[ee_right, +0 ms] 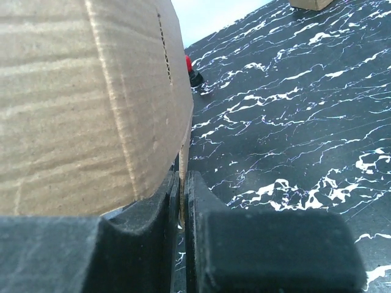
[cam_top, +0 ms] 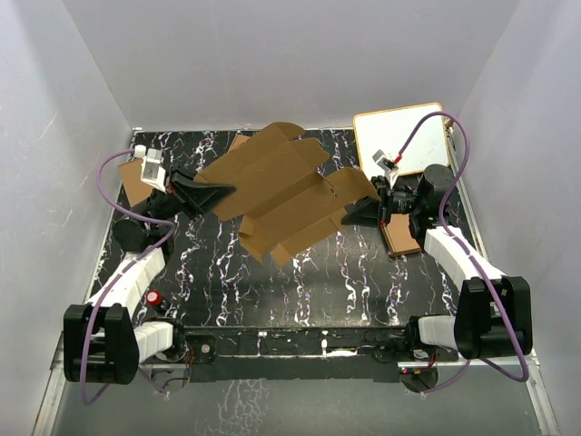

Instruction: Fold the paper box

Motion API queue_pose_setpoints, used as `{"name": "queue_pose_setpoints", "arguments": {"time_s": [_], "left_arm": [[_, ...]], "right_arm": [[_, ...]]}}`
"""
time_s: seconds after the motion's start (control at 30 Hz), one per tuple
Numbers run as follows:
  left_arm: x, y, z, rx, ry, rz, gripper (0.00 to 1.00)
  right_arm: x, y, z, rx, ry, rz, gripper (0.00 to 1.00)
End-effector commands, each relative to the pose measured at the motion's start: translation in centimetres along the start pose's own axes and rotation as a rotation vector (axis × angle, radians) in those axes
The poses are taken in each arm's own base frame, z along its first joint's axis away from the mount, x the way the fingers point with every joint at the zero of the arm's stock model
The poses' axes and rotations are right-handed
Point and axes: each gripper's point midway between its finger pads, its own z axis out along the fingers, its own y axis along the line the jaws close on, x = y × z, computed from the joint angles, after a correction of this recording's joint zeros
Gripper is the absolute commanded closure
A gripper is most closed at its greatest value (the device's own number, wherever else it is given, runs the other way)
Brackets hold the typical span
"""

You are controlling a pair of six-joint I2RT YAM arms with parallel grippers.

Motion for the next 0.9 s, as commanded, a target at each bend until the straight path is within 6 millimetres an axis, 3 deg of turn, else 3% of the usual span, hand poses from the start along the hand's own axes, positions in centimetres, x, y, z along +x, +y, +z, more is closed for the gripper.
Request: {"name": "queue_pose_setpoints", "arguments": {"time_s": [0.0,0.17,0.27,0.37,0.43,0.53,0.7,0.87], "left_arm": [[-1.5,-2.0,0.1,0.083,-0.060,0.156,1.00],[-0.8,-1.6,-0.2,0.049,-0.045,0.153,1.00],[-0.4,-1.0,-0.4,0.008,-0.026,0.158,1.00],[0.5,-0.3,-0.8,-0.042,0.011,0.158,1.00],[1.1,0.2,-1.1,-0.075,0.046,0.162,1.00],[2.0,0.2,-1.5,-0.099,0.096,0.156,1.00],[3.3,0.1,-2.1,-0.129,0.143,0.075,1.00],[4.0,0.1,-2.7,-0.164,0.093,-0.027,1.00]], "right_arm": [[-0.7,0.7,0.1,-0.028,0.010,-0.107,0.92],[-0.9,-1.1,-0.7,0.053,-0.015,-0.100,0.92],[-1.3,-3.2,-2.2,0.160,-0.032,-0.141,0.49],[-1.9,-5.4,-5.0,0.316,-0.017,-0.221,0.30],[-2.2,-5.8,-6.5,0.384,0.009,-0.295,0.24],[-2.1,-5.2,-7.5,0.410,0.033,-0.394,0.16],[-1.9,-1.7,-6.6,0.319,0.043,-0.564,0.01],[-2.1,-0.8,-6.6,0.302,0.074,-0.547,0.00]]}}
